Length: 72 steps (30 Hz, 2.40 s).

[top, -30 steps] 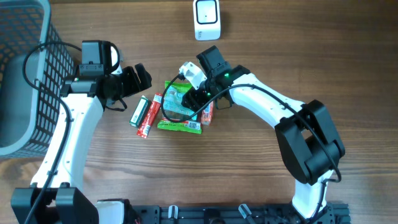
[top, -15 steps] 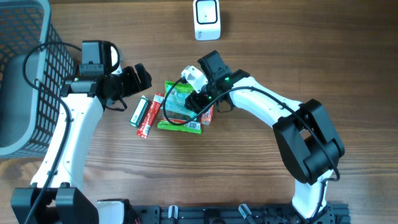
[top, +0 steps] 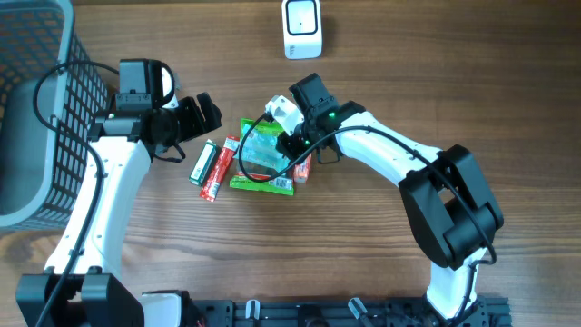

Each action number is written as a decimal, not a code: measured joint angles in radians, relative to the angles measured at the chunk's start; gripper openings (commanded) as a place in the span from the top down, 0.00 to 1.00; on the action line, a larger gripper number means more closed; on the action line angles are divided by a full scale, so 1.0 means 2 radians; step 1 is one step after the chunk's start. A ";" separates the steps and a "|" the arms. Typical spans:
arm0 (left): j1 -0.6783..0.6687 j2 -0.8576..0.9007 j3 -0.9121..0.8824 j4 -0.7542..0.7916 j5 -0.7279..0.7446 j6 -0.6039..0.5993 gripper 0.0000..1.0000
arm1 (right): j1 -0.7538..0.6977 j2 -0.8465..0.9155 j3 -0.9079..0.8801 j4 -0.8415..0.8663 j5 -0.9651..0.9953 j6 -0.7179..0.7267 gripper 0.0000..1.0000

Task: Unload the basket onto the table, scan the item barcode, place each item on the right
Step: 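Lift the mint wipe pack with the right gripper and set it right of pile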

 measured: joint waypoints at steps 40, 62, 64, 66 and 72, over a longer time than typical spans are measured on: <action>0.000 0.000 0.000 0.000 -0.002 0.000 0.00 | -0.202 -0.162 -0.102 -0.119 0.032 -0.007 0.96; 0.000 0.000 0.000 0.000 -0.002 0.000 0.00 | -0.202 -0.161 -0.147 -0.097 0.054 0.024 0.34; 0.000 0.000 0.000 0.007 -0.002 0.000 0.00 | -0.202 -0.161 -0.130 -0.123 0.054 0.027 0.32; 0.000 0.000 0.000 0.019 0.002 0.000 0.18 | -0.203 -0.164 -0.113 -0.142 0.054 0.029 0.23; -0.009 0.000 0.000 0.023 0.085 -0.006 0.96 | -0.228 -0.180 -0.097 -0.152 0.042 0.060 0.14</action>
